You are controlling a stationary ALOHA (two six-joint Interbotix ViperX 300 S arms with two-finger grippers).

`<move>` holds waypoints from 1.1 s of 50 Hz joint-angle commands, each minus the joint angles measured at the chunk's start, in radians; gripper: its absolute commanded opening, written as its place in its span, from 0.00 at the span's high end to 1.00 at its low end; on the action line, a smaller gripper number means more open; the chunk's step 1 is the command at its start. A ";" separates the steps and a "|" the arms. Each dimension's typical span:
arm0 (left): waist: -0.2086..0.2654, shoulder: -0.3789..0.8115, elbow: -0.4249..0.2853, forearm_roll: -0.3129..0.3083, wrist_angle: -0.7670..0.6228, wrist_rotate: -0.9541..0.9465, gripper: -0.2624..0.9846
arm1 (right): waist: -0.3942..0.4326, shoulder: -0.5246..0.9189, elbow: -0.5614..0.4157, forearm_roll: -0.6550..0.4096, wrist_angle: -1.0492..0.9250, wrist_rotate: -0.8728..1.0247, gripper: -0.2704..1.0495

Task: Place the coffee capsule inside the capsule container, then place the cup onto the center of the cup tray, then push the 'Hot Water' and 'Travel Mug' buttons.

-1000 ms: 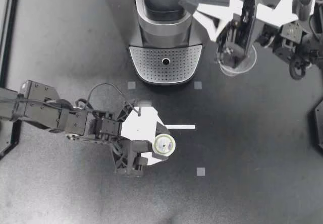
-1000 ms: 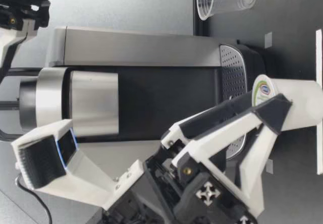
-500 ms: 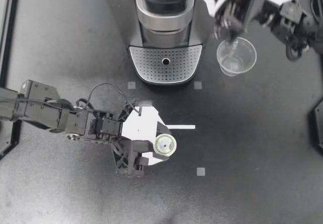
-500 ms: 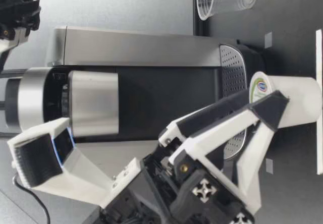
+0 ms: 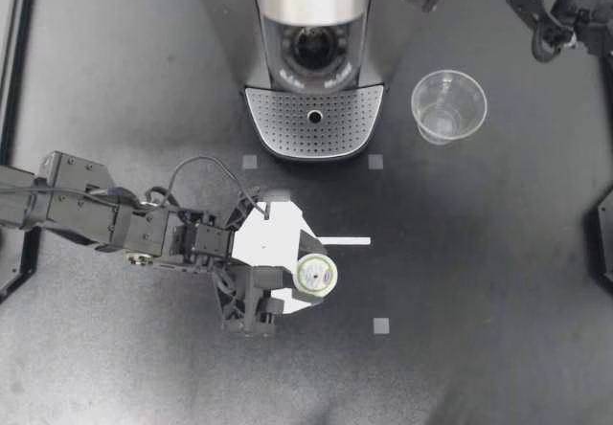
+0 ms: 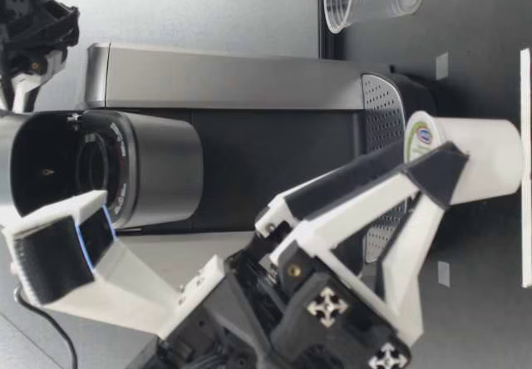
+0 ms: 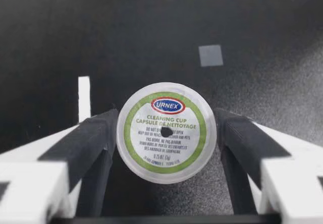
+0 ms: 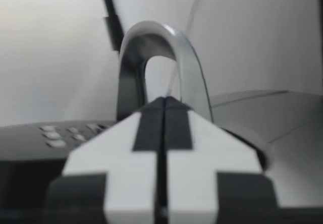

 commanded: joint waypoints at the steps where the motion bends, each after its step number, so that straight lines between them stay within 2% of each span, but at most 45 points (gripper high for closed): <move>1: -0.002 -0.035 -0.028 0.000 -0.008 0.002 0.42 | -0.025 -0.008 -0.026 0.002 -0.003 -0.002 0.75; 9: -0.002 -0.046 -0.051 0.006 0.003 0.009 0.42 | -0.029 -0.017 -0.029 0.002 -0.003 0.002 0.75; 17: -0.002 -0.110 -0.106 0.035 0.087 0.060 0.42 | -0.017 -0.052 -0.017 -0.014 -0.011 0.021 0.75; 28: 0.015 -0.229 -0.210 0.101 0.259 0.204 0.43 | 0.021 -0.147 0.066 -0.061 -0.055 0.087 0.75; 34: 0.031 -0.272 -0.265 0.169 0.373 0.250 0.43 | 0.025 -0.199 0.130 -0.063 -0.087 0.112 0.75; 40: 0.040 -0.308 -0.330 0.293 0.469 0.252 0.43 | 0.025 -0.238 0.181 -0.063 -0.087 0.112 0.75; 45: 0.040 -0.330 -0.370 0.423 0.528 0.249 0.43 | 0.025 -0.256 0.210 -0.063 -0.087 0.112 0.75; 52: 0.040 -0.342 -0.400 0.607 0.589 0.233 0.43 | 0.025 -0.273 0.232 -0.063 -0.087 0.110 0.75; 55: 0.041 -0.337 -0.407 0.666 0.611 0.222 0.43 | 0.026 -0.281 0.239 -0.063 -0.087 0.110 0.75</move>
